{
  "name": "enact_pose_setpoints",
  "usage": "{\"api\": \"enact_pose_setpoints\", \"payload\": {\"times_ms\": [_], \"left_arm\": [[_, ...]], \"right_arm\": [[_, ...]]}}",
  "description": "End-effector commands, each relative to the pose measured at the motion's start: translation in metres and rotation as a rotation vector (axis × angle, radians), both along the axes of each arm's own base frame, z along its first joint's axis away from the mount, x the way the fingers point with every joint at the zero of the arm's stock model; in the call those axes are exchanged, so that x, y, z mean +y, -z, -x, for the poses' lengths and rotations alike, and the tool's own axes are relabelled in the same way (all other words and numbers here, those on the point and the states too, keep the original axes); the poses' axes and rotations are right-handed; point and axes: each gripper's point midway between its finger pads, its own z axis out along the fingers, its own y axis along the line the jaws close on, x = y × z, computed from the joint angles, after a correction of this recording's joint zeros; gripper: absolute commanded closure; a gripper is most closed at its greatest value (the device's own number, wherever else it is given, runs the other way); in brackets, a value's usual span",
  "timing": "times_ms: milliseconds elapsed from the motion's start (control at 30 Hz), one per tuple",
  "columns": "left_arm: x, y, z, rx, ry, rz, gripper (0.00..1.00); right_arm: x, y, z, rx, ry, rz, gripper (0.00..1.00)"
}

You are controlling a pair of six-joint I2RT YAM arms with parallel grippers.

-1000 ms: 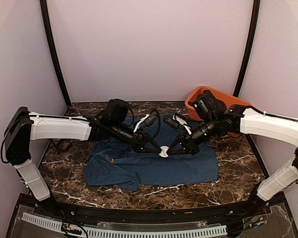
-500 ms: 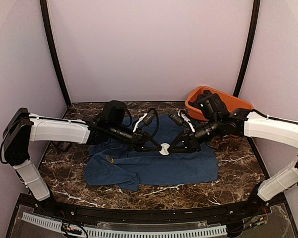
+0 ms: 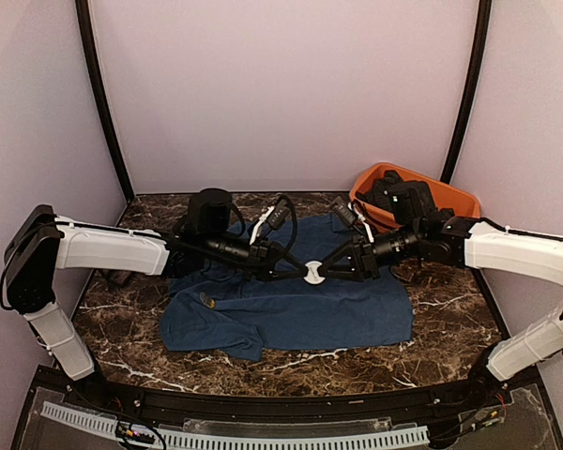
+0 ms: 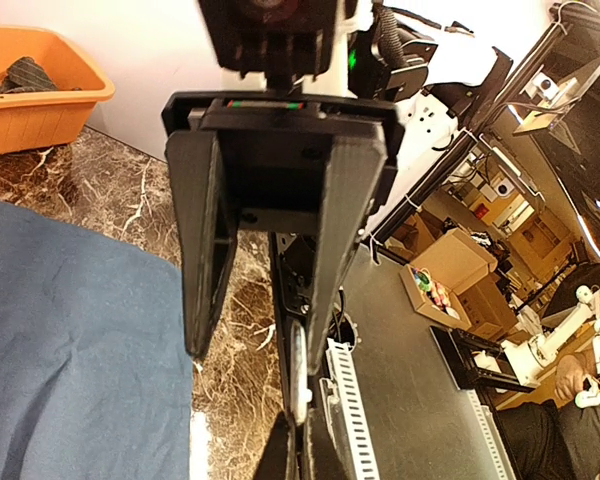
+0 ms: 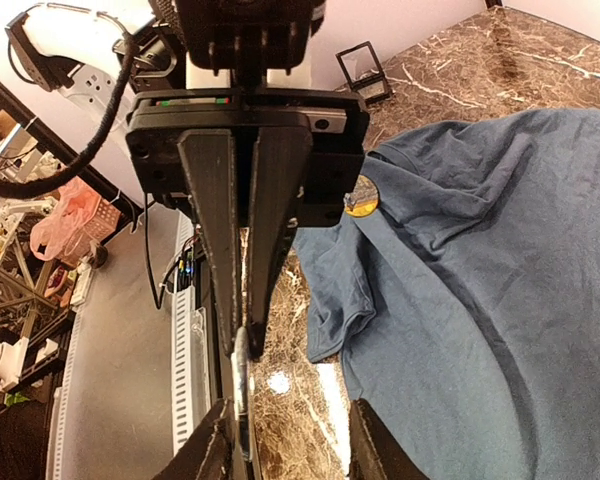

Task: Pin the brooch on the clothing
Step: Pass from the left arm to the right

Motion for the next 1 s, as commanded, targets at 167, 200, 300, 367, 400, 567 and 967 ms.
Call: {"api": "enact_pose_setpoints", "payload": {"times_ms": [167,200,300,367,400,567,967], "left_arm": [[0.007,-0.015,0.003,-0.019,0.006,0.031,0.99],[0.007,-0.014,0.004,-0.015,0.010,0.027,0.99],[0.007,-0.012,0.004,-0.016,0.016,0.017,0.99],[0.006,-0.011,0.004,-0.013,0.019,0.013,0.99],[0.006,-0.010,0.004,-0.009,0.019,0.010,0.99],[0.006,-0.013,0.002,-0.007,0.022,0.001,0.63],[0.014,-0.009,-0.006,-0.159,-0.006,-0.121,0.41]], "right_arm": [[0.005,-0.001,-0.002,0.002,-0.014,-0.040,0.83],[0.005,0.000,-0.002,0.004,-0.016,-0.038,0.84],[0.004,0.001,-0.002,0.001,-0.012,-0.034,0.94],[0.003,0.002,-0.001,0.002,-0.013,-0.032,1.00],[0.004,0.002,-0.001,0.003,-0.017,-0.031,1.00],[0.003,0.005,0.003,0.017,-0.038,-0.014,1.00],[0.003,0.008,0.016,0.103,-0.115,0.012,1.00]]}}
